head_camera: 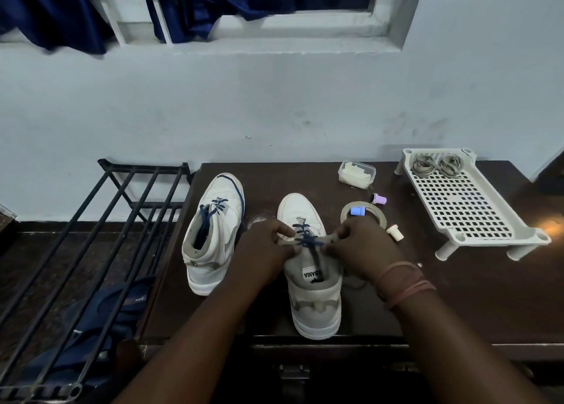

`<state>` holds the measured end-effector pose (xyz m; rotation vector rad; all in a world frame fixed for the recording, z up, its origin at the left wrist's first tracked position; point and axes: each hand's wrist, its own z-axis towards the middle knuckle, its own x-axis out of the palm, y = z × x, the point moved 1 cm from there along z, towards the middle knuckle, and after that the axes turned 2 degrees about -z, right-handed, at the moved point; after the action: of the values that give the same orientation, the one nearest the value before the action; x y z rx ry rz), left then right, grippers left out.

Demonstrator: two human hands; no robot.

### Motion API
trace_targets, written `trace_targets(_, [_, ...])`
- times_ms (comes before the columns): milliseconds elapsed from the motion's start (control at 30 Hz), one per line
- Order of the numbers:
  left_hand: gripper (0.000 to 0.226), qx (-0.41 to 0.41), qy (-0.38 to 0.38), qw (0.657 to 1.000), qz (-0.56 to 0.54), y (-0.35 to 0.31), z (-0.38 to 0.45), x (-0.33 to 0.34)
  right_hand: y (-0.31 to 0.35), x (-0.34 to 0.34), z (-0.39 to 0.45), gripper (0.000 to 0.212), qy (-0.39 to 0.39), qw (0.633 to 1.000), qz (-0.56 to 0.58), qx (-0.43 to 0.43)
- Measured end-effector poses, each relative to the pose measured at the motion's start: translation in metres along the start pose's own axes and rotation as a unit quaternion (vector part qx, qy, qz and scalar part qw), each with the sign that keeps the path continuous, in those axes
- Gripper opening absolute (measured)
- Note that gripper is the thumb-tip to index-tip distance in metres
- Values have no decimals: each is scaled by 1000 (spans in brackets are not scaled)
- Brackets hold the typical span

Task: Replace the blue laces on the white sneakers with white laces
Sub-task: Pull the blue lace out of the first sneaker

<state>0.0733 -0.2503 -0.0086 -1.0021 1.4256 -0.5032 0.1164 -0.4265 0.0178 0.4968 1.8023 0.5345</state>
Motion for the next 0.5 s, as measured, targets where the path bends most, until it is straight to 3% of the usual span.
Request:
trace_targets(133, [29, 35, -13, 997, 70, 2, -1, -1, -9, -5, 3, 14, 27, 998, 59, 24])
trace_targets(233, [30, 180, -59, 967, 167, -9, -5, 5, -7, -1, 2, 10, 22, 997, 77, 13])
trace_targets(300, [22, 233, -67, 953, 183, -14, -7, 9, -5, -2, 2, 11, 22, 996, 90, 10])
trace_targets(400, [15, 246, -115, 930, 248, -18, -11, 19, -2, -2, 3, 9, 19, 997, 79, 8])
trace_targets(500, [15, 137, -173, 964, 148, -16, -9, 11, 0, -4, 2, 8, 37, 996, 83, 18])
